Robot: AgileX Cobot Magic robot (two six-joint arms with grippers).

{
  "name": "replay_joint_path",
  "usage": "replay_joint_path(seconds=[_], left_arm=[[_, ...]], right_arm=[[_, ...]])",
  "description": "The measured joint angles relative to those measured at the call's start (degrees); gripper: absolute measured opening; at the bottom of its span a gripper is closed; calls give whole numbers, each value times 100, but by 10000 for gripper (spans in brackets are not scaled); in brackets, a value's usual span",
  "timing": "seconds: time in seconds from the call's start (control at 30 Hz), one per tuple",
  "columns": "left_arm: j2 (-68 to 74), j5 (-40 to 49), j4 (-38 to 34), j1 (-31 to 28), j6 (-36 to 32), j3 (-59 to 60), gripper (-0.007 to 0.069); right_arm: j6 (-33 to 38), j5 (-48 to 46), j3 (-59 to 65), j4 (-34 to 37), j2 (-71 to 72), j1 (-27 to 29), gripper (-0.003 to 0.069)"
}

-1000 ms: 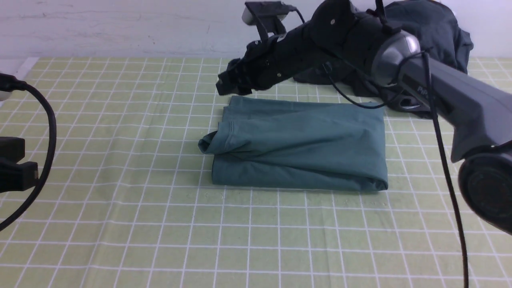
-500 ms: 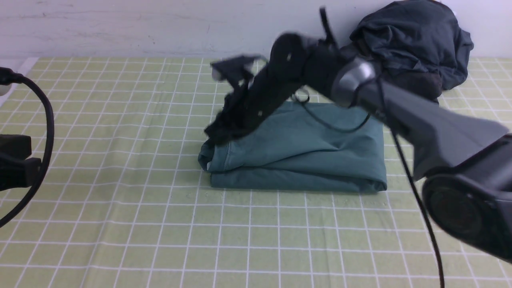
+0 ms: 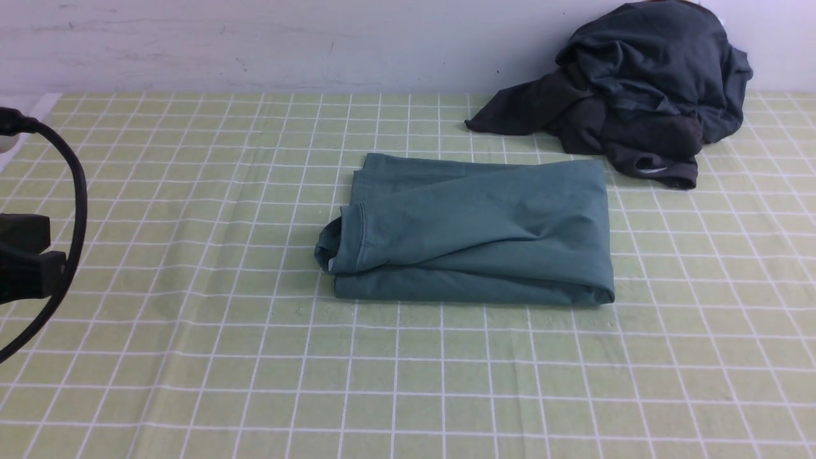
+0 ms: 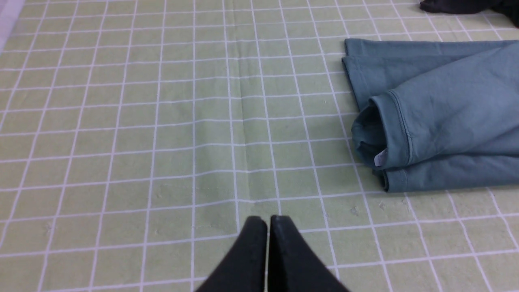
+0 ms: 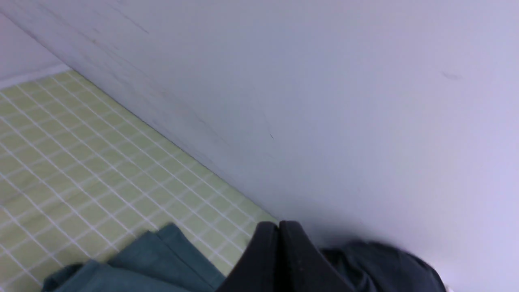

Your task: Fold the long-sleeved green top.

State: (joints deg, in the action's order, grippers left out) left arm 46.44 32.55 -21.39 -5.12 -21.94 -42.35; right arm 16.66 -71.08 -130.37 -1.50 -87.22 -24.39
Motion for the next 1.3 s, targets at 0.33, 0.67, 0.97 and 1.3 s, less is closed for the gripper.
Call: replay_joint_path(seconds=[0.33, 0.67, 0.97, 1.3], left_arm=[[0, 0, 0, 0, 0, 0, -3], [0, 0, 0, 0, 0, 0, -3], [0, 0, 0, 0, 0, 0, -3], [0, 12, -4, 0, 0, 0, -3]], right_arm=[[-610, 6055, 7043, -251, 4718, 561, -10], [-739, 8798, 11518, 7, 7191, 566, -10], [-754, 7487, 13180, 7, 7747, 566, -10], [-1433, 5190, 13187, 17, 8260, 866, -10]])
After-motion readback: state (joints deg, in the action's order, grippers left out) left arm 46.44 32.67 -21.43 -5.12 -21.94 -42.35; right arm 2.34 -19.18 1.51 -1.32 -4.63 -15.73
